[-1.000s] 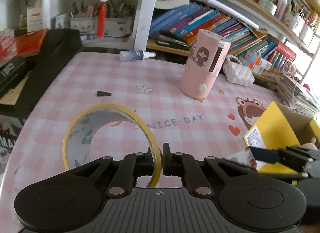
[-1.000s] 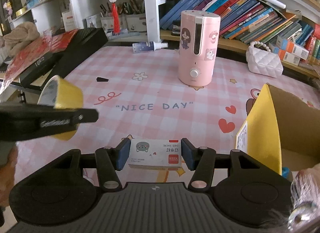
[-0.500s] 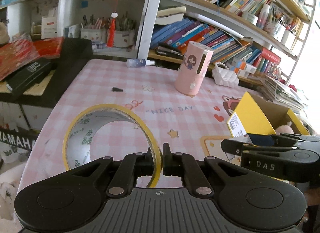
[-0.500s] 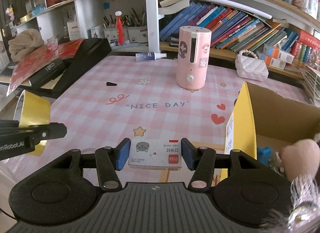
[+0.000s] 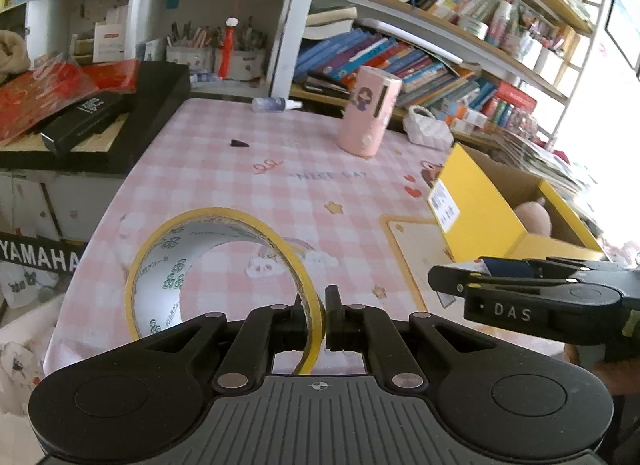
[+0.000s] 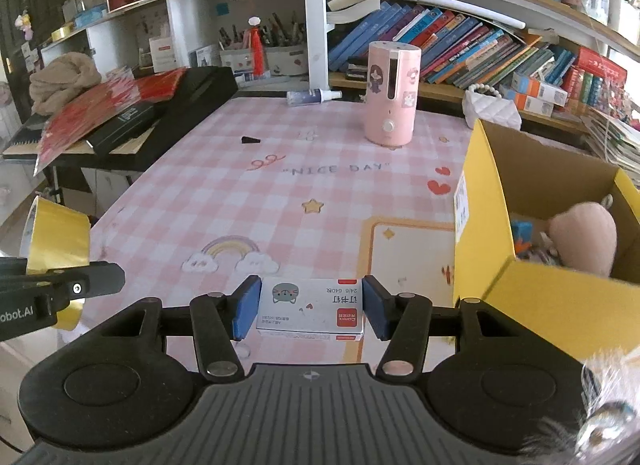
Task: Organize objects
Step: 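Carry the tape roll and small white box over the yellow box with both tools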
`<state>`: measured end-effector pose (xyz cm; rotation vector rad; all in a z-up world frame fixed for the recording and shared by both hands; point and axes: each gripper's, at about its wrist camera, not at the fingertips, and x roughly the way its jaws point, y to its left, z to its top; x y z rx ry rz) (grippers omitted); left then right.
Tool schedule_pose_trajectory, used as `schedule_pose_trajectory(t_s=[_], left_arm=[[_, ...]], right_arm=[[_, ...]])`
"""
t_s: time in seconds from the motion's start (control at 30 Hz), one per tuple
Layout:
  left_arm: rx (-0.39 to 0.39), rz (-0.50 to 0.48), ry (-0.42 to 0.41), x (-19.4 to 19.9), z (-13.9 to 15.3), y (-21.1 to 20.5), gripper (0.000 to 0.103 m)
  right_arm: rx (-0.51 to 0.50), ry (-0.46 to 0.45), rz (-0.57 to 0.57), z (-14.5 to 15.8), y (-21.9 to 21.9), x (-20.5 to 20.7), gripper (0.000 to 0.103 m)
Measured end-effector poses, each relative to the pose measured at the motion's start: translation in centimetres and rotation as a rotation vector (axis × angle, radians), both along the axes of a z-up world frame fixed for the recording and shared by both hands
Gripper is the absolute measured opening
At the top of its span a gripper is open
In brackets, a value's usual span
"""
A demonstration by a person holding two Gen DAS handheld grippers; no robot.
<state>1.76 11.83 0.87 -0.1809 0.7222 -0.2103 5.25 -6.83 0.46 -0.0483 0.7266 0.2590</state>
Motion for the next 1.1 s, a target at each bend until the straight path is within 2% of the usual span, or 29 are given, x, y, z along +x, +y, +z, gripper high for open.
schedule_pose_trajectory(t_s=[0.47,1.1], left_arm=[[0.025,-0.102,0.003,-4.7,-0.2,-1.8,0.005],[0.007,-0.347,0.007,-5.3,-0.6,-7.9,0.005]], right_arm=[[0.025,0.028,-0.076,-1.0,-1.4,-6.3,0.052],[0.02,0.052,-0.334,-1.3,-7.9,-11.8,0.052]])
